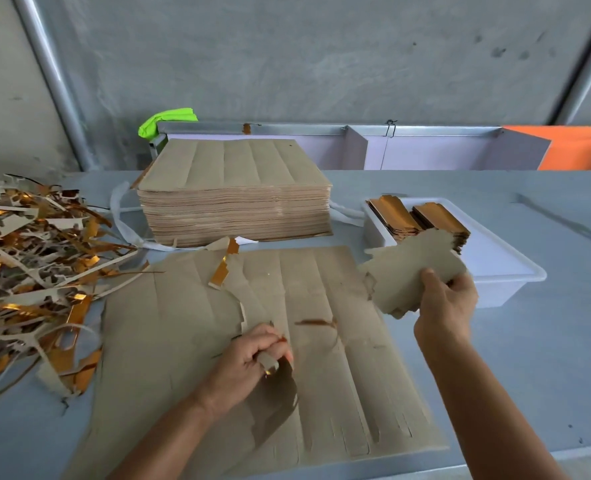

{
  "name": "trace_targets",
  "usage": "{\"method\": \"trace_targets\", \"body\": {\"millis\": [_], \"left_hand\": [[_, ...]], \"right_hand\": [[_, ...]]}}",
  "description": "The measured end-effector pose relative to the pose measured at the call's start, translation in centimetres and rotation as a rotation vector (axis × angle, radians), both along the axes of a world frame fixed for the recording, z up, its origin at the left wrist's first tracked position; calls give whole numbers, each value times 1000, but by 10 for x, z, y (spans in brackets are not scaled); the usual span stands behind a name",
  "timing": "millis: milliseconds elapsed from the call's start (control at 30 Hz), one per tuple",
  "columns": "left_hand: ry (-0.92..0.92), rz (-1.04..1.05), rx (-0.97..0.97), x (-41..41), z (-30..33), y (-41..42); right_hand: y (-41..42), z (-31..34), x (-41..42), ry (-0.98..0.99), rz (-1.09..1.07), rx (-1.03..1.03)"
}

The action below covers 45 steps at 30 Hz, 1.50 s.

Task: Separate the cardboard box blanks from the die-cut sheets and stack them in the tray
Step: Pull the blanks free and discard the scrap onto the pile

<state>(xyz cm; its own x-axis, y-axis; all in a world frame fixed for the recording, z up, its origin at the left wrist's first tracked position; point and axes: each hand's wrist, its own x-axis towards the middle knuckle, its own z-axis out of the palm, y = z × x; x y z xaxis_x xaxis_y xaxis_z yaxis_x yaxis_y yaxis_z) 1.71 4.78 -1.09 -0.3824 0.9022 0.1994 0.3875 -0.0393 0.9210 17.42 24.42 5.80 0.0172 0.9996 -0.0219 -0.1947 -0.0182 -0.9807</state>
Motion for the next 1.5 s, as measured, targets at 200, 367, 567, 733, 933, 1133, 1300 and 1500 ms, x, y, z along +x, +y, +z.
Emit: {"method": "trace_targets", "body": {"millis": [200, 367, 567, 733, 933, 1133, 1300, 1500], "left_hand": [[-559, 98, 231, 8, 5, 8], [-701, 51, 271, 17, 1, 11], [-705, 146, 233, 22, 0, 15], [-819, 218, 258, 20, -14, 19], [-584, 275, 217, 20, -11, 13], [399, 262, 75, -1, -8, 3], [578, 212, -76, -5, -16, -1], [569, 133, -70, -7, -13, -4]], "right_hand": [[-21, -1, -14, -325, 526, 183], [-35, 1, -34, -1084, 709, 505], [-49, -5, -50, -911, 1009, 212], [-52, -9, -50, -887, 1051, 16], [-58, -23, -48, -1007, 969, 4], [-56, -43, -33, -753, 662, -35], [-55, -48, -22, -573, 502, -76], [-48, -48, -13, -292, 339, -131]]}}
